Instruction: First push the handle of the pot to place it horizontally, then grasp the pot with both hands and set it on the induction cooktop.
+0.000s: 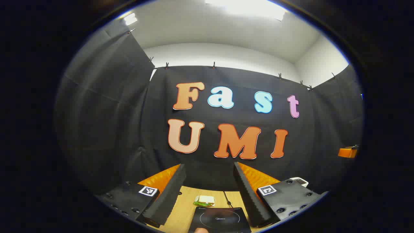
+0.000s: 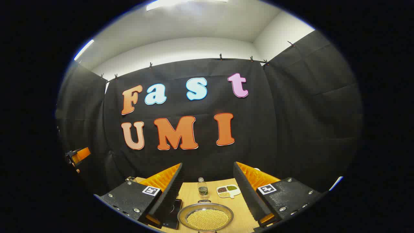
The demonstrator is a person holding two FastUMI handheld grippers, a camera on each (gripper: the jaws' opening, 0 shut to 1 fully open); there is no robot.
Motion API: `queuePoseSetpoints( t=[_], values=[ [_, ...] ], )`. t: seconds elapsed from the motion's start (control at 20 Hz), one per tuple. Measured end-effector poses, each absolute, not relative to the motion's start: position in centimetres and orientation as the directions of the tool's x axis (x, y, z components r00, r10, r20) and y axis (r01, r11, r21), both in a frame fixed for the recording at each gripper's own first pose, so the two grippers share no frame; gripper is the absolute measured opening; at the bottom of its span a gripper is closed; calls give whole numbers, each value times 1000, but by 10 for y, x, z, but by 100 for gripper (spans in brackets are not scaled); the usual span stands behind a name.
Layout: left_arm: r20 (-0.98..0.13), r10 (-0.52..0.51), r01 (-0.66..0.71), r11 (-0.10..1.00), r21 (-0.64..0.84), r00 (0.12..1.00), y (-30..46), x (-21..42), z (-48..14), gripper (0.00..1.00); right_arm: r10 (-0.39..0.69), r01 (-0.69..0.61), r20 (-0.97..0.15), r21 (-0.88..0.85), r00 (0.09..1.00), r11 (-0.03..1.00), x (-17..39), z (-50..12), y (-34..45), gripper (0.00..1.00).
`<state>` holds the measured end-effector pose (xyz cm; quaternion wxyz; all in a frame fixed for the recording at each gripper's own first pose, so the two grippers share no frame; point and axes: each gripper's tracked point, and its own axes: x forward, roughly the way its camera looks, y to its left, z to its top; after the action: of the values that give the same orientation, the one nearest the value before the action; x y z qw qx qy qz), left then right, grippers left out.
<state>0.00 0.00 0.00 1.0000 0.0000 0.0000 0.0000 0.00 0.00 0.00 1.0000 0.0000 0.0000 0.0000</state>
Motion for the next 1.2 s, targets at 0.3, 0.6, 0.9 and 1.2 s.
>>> queuePoseSetpoints(
  t=[0.3,0.6,0.9,1.2],
  values=[
    [11,-8,8,1000,5,1000,-4,-7,2,97,39,-39,-7,-10,999,999,-3,0,12,94],
    [9,-15,15,1000,9,1000,-2,-12,3,99,66,-66,-11,-8,998,998,-5,1,18,94],
    [25,-12,11,1000,14,1000,-6,-16,4,99,83,-83,-11,12,997,997,-7,3,20,94],
    [23,-19,19,1000,8,1000,-10,-19,5,99,82,-82,17,33,997,996,-11,10,14,90]
  ],
)
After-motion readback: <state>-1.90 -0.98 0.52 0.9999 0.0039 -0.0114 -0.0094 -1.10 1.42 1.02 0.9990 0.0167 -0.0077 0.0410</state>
